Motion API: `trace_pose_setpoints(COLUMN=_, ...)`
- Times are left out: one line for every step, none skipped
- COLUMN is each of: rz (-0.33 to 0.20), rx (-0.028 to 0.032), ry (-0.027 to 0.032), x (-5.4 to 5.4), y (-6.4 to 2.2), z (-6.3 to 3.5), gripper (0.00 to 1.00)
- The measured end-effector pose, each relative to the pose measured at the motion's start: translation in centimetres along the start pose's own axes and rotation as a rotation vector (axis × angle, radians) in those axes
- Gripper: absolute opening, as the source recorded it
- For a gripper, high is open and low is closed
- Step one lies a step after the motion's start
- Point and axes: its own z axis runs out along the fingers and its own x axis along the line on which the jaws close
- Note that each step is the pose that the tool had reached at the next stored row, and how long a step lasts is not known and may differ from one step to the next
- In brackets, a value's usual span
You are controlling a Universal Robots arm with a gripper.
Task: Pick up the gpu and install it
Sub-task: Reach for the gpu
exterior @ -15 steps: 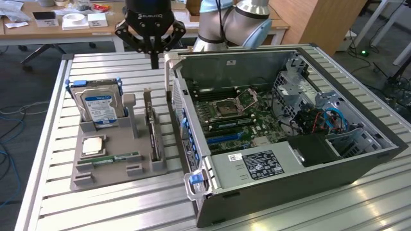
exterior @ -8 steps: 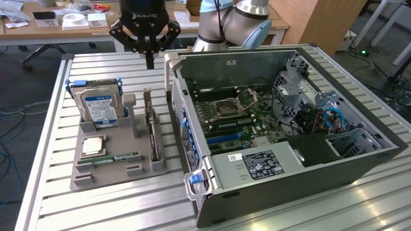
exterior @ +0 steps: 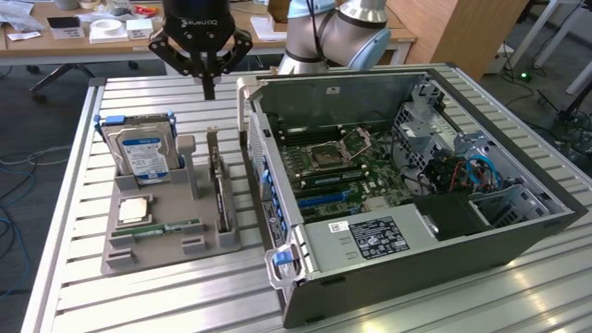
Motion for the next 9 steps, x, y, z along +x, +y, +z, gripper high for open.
trace_pose_setpoints(rz=0.000, rx=0.0000, ry=0.0000, x=0.10, y=0.00, z=0.00, gripper=0.11)
trace_pose_setpoints(rz=0.000, rx=-0.0001, ry=-0.0001, x=0.20, y=-0.01, z=0.00, gripper=0.11)
trace_pose_setpoints(rz=0.000, rx=0.0000, ry=0.0000, x=0.29, y=-0.01, z=0.00, gripper=0.11)
trace_pose_setpoints(rz=0.000, rx=0.0000, ry=0.0000, x=0.36, y=-0.02, z=-0.01, gripper=0.11)
trace_pose_setpoints(rz=0.000, rx=-0.0001, ry=-0.0001, x=0.42, y=-0.02, z=-0.01, gripper=0.11)
trace_pose_setpoints(rz=0.000, rx=-0.0001, ry=-0.0001, x=0.46, y=-0.03, z=-0.01, gripper=0.11)
trace_pose_setpoints(rz=0.000, rx=-0.0001, ry=-0.0001, x=0.49, y=-0.03, z=0.00, gripper=0.11)
trace_pose_setpoints(rz=0.000, rx=0.0000, ry=0.0000, x=0.53, y=-0.03, z=-0.01, gripper=0.11)
trace_pose_setpoints(rz=0.000, rx=-0.0001, ry=-0.0001, x=0.58, y=-0.04, z=-0.01, gripper=0.11)
